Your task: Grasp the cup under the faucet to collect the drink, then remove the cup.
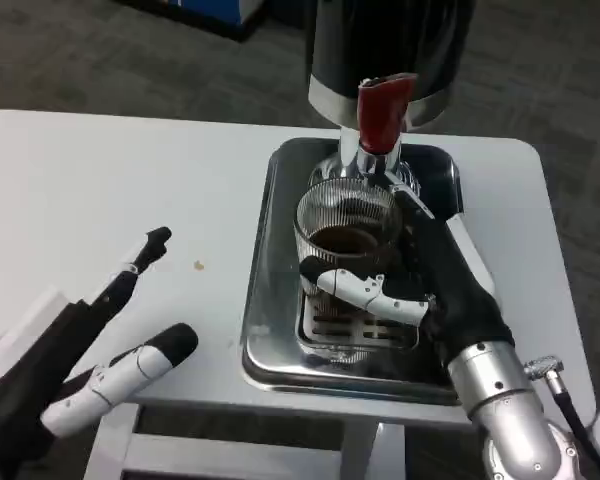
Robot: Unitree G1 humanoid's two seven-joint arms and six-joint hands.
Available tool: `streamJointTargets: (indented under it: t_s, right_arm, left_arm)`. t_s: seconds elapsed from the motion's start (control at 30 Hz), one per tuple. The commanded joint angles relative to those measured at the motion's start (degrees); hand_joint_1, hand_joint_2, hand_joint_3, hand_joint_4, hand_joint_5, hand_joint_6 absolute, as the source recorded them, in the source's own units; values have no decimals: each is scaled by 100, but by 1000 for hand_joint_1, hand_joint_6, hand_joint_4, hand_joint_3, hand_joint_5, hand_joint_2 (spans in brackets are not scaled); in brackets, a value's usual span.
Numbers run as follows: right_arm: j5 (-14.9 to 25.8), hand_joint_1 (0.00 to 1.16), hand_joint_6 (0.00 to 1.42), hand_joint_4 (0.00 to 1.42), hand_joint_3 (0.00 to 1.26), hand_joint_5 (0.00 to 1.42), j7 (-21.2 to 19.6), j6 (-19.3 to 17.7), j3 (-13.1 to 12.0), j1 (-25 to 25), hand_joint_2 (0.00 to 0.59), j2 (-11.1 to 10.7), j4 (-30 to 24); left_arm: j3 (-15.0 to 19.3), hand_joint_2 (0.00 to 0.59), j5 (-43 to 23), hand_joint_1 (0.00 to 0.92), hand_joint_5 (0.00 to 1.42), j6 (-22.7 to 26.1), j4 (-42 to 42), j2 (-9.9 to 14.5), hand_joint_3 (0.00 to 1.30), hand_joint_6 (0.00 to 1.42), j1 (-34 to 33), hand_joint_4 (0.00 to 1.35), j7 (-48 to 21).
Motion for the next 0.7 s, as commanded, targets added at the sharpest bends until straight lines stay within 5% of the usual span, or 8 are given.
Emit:
streamJointTargets:
  t_s: [0.03, 0.3, 0.7]
  right_arm:
    - [-48, 804, 367, 374, 212, 446, -57, 100, 41, 28, 135, 47, 136]
    - [-41, 837, 558, 547, 464, 653, -290, -19, 13, 63, 136, 120, 269]
    - [-127, 945, 970, 716, 663, 907, -555, -353, 73, 338, 126, 148, 209]
  left_arm:
    - [48, 70, -30, 0, 0, -3, 59, 39, 0, 0, 87, 0, -19]
    - [61, 70, -24, 0, 0, -30, 58, 40, 0, 0, 119, 0, -15]
    - [97, 70, -33, 0, 0, -20, -95, 31, 0, 0, 203, 0, -18]
